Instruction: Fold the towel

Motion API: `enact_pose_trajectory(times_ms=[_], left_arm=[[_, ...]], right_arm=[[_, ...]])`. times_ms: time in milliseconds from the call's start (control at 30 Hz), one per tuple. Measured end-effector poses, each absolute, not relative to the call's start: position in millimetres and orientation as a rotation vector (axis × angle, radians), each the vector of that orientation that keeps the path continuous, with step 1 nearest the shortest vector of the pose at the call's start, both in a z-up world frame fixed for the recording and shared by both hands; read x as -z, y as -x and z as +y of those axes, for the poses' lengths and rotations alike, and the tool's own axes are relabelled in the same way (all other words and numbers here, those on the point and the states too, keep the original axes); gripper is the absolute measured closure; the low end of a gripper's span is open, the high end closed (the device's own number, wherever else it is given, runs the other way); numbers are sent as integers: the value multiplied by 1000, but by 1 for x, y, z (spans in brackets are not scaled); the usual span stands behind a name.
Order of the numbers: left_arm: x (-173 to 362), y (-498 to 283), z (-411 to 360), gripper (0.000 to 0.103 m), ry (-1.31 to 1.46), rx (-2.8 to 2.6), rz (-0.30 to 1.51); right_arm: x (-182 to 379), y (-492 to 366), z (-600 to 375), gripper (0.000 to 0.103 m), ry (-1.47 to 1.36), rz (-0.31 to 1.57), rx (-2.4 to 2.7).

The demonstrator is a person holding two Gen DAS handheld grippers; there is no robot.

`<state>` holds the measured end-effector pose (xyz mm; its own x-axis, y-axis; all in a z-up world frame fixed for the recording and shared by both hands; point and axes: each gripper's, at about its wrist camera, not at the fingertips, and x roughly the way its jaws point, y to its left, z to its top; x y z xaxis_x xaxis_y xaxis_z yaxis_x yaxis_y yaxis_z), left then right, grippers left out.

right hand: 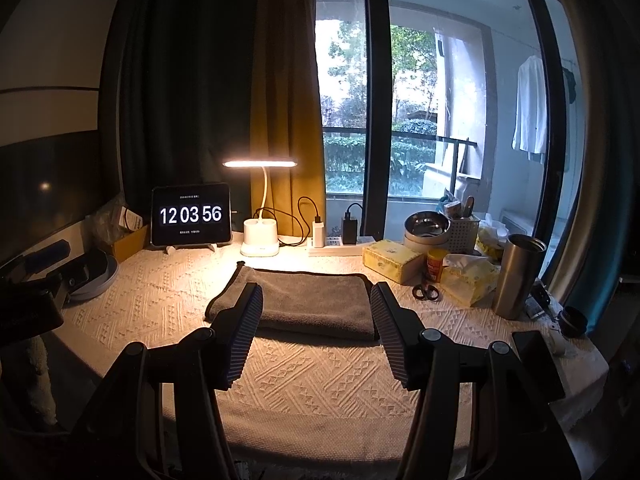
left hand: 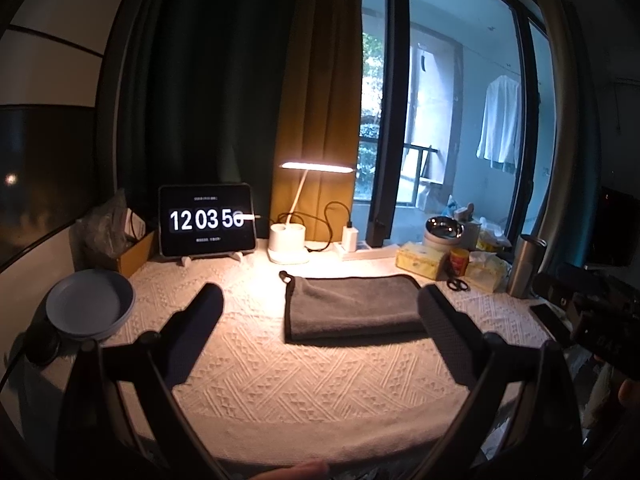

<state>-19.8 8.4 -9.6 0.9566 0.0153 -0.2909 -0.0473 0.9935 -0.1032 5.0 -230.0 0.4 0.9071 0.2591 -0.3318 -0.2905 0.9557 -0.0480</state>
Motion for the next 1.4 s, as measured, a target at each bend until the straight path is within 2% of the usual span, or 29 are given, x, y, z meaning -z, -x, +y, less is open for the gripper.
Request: enact_pose_trajectory(times_ms=[1400], left_arm=[[11, 16, 6, 4, 108, -29, 303]], right_arm=[[5, -9, -230, 44, 92, 344, -289]])
